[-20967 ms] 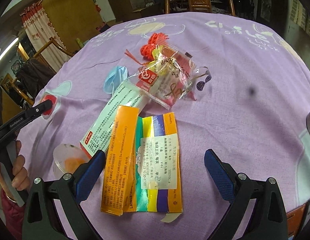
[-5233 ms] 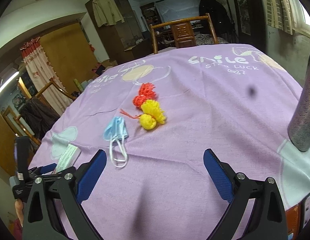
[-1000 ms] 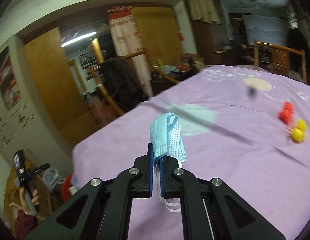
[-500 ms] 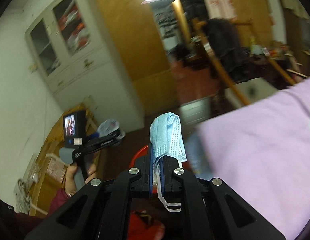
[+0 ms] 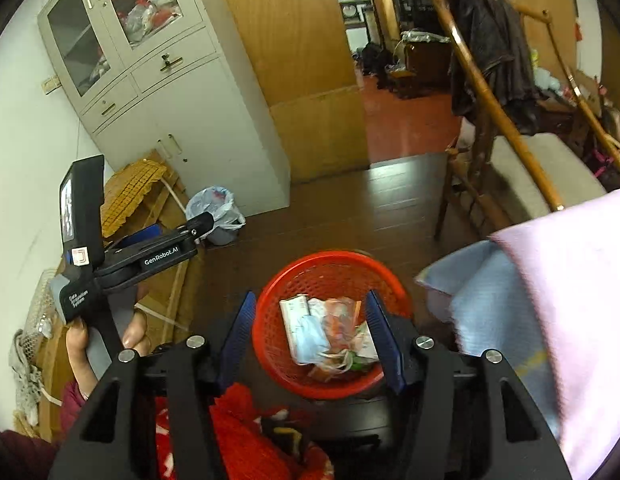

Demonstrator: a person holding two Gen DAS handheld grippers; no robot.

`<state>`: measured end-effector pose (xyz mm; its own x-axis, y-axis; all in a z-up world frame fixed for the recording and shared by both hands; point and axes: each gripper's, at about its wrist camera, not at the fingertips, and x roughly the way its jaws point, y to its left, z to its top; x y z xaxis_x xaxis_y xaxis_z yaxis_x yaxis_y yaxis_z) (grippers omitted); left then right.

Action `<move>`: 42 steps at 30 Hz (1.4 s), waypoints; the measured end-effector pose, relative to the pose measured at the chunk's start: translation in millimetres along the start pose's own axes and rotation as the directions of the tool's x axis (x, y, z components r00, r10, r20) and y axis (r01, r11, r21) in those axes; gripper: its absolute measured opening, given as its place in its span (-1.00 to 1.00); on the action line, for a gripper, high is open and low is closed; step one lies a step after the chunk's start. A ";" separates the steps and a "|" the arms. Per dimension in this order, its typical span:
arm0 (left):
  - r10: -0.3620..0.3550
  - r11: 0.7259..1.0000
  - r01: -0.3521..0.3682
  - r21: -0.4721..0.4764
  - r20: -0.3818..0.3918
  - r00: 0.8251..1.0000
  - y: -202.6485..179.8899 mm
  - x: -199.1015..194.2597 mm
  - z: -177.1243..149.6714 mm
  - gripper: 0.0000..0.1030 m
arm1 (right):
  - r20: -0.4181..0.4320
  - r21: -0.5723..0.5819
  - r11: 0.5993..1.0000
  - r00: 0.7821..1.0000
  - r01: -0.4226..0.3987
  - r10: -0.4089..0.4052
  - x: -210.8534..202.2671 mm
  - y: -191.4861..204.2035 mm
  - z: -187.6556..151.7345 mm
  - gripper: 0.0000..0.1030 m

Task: Collect trash
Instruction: 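Open the left tool over the basket while the right tool releases the mask, then bring both open tools back over the table toward the mesh nets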

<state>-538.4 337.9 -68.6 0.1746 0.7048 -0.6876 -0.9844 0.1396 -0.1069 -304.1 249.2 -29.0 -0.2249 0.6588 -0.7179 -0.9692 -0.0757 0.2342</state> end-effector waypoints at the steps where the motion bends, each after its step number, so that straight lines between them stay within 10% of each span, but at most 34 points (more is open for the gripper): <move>1: -0.002 1.000 0.002 0.008 0.000 1.000 -2.5 -0.7 -0.4 0.83 | 0.012 0.000 1.000 1.000 0.006 -0.006 -5.6 -0.7 -2.0 0.10; 14: -0.075 0.989 0.067 0.134 0.057 0.996 -60.3 -46.3 -4.4 0.83 | 0.177 0.091 0.992 0.979 0.087 -0.102 -106.2 -37.7 -19.5 0.20; 25: -0.210 0.942 0.181 0.282 0.077 0.975 -133.7 -102.7 -21.4 0.87 | 0.307 0.207 0.951 0.908 0.230 -0.286 -214.9 -91.4 -66.1 0.33; 34: -0.335 0.840 0.290 0.458 0.018 0.942 -224.0 -139.4 -53.6 0.87 | 0.307 0.411 0.835 0.808 0.365 -0.504 -305.4 -170.7 -141.1 0.42; 42: -0.454 0.675 0.399 0.620 -0.077 0.888 -338.2 -166.9 -84.8 0.87 | 0.248 0.599 0.674 0.700 0.433 -0.670 -375.3 -252.4 -209.0 0.48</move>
<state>-236.3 114.1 21.4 0.6002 0.5091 -0.6169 -0.5825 0.8068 0.0991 4.0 -135.4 44.3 0.5170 0.6971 -0.4968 -0.6906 0.6826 0.2391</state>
